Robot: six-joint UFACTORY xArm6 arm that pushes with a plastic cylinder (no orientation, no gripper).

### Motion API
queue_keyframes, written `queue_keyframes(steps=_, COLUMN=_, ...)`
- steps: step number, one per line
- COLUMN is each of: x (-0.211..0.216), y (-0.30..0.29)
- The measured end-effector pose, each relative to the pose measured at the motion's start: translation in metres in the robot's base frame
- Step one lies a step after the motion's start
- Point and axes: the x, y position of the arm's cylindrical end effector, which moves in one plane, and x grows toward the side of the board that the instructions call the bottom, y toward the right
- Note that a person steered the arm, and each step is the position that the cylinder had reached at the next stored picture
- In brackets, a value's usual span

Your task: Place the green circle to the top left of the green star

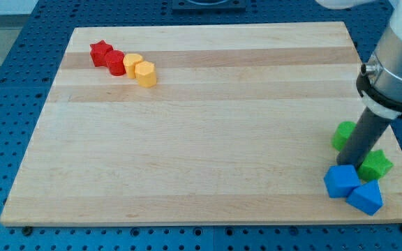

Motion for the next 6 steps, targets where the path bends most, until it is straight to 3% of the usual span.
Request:
queue_keyframes(steps=1, x=0.000, y=-0.035)
queue_keyframes(steps=3, x=-0.053, y=-0.071)
queue_keyframes(steps=4, x=-0.075, y=-0.050)
queue_keyframes(steps=6, x=-0.071, y=0.022)
